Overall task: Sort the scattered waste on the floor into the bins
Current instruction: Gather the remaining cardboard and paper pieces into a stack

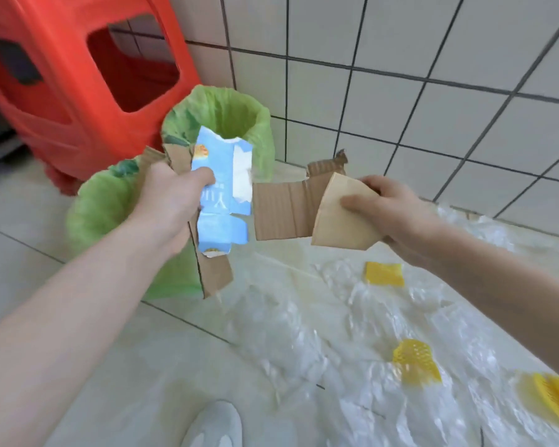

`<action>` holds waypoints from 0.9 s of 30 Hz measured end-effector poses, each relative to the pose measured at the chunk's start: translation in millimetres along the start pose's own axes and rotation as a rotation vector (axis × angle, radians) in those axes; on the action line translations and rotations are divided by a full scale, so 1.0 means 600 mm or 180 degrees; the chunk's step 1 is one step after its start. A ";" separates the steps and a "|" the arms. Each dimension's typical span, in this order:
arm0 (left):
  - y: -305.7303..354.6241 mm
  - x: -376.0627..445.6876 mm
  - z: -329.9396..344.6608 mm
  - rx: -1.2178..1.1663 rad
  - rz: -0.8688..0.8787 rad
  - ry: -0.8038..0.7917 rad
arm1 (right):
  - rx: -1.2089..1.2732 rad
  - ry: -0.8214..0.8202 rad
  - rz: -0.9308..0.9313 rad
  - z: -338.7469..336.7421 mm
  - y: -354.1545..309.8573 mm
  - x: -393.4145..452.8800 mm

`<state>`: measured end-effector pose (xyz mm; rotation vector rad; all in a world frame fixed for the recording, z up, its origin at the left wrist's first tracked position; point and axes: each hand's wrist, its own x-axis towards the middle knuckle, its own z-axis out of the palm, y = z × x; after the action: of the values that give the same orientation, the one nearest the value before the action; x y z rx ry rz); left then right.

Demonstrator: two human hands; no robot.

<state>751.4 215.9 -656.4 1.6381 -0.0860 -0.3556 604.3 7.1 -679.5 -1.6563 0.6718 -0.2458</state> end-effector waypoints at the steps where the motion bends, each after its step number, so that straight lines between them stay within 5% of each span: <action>1: 0.011 -0.001 -0.019 -0.0108 0.0052 0.0167 | 0.0003 -0.0041 -0.0010 0.026 -0.017 0.005; 9: 0.039 0.068 -0.149 -0.0978 0.0249 0.1226 | -0.0560 -0.0267 -0.0718 0.204 -0.111 0.052; 15: 0.020 0.093 -0.178 -0.0803 0.0711 0.1735 | -0.0989 -0.0335 -0.0875 0.317 -0.149 0.086; 27: -0.074 0.121 -0.201 0.0230 0.0530 0.1664 | -0.1465 -0.0669 -0.0634 0.397 -0.140 0.129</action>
<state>846.9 317.0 -705.7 1.7338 0.1606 0.2098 813.8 167.6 -665.1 -2.1593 0.4211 -0.0561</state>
